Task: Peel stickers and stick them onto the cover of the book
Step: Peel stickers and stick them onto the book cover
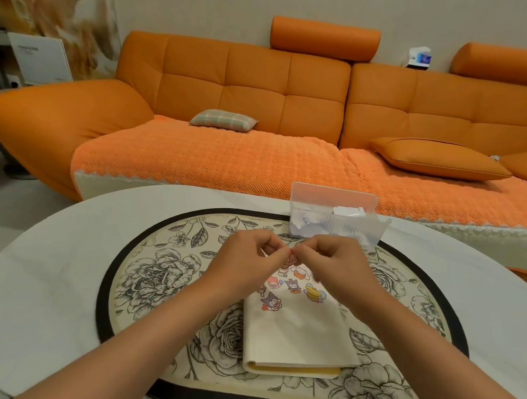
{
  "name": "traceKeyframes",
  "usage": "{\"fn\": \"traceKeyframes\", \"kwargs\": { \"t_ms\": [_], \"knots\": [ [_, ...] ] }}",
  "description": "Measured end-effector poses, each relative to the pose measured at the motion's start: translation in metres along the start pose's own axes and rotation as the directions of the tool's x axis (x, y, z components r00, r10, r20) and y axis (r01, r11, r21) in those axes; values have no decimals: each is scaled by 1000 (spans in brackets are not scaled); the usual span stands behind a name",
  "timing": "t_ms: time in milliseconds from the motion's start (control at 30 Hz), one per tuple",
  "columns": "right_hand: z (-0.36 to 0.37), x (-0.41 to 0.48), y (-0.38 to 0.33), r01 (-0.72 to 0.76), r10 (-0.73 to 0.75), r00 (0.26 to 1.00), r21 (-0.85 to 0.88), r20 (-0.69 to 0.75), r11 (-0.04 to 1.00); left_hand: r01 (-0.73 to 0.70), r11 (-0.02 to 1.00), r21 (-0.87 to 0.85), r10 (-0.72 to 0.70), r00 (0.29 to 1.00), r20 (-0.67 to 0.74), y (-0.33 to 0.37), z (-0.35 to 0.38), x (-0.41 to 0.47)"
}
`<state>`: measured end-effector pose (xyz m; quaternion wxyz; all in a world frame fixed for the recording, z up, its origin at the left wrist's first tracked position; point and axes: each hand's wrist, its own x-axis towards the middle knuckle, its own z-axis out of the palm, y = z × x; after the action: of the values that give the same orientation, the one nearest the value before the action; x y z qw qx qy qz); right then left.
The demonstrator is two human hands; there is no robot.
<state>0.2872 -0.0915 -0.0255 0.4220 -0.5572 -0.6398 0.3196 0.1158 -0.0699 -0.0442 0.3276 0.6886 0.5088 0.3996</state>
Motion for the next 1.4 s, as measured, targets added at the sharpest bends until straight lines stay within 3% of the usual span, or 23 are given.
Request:
{"fn": "traceKeyframes", "kwargs": {
  "t_ms": [100, 233, 367, 433, 500, 633, 800, 867, 900, 967, 1033, 1167, 1400],
  "knots": [
    [-6, 1, 0, -137, 124, 988, 156, 91, 978, -4, 1000, -19, 4, 1000, 16, 2, -4, 1],
    [-12, 3, 6, -230, 179, 959, 235, 217, 944, -26, 998, -63, 29, 998, 54, 5, -7, 0],
    [-14, 2, 4, -194, 148, 966, 219, 210, 956, -23, 996, -85, 31, 995, 93, 5, -9, 1],
    [-12, -1, 0, -99, 88, 989, 95, 117, 991, -15, 997, -76, 23, 994, 106, 5, -8, 1],
    [-10, -3, 0, 52, -46, 998, -140, 47, 989, -9, 998, -59, 16, 993, 117, 5, -5, -1],
    [-5, -7, 5, 270, -345, 938, -536, -42, 800, 41, 997, -60, -37, 997, 69, 4, 3, -3],
    [3, -3, 17, 396, -611, 787, -694, -81, 602, 57, 995, -87, -58, 998, -7, 8, 9, -7],
    [4, -5, 14, 366, -549, 829, -642, -103, 674, 63, 993, -102, -65, 998, -17, 8, 7, -7],
    [2, -5, 10, 323, -441, 890, -527, -112, 786, 63, 992, -113, -65, 998, -14, 8, 5, -6],
    [-2, -3, 1, 136, -143, 988, -115, -57, 984, 43, 991, -130, -45, 999, -6, 8, 1, -4],
    [-8, -2, -4, -77, 71, 997, 153, 41, 985, 11, 991, -130, -12, 1000, -5, 9, -3, -3],
    [-13, -3, -4, -169, 147, 981, 183, 130, 968, -17, 988, -152, 20, 1000, 14, 12, -6, -3],
    [-7, -1, 0, -71, 70, 997, 93, 12, 993, 17, 983, -185, -11, 999, 33, 10, -3, -3]
  ]
}}
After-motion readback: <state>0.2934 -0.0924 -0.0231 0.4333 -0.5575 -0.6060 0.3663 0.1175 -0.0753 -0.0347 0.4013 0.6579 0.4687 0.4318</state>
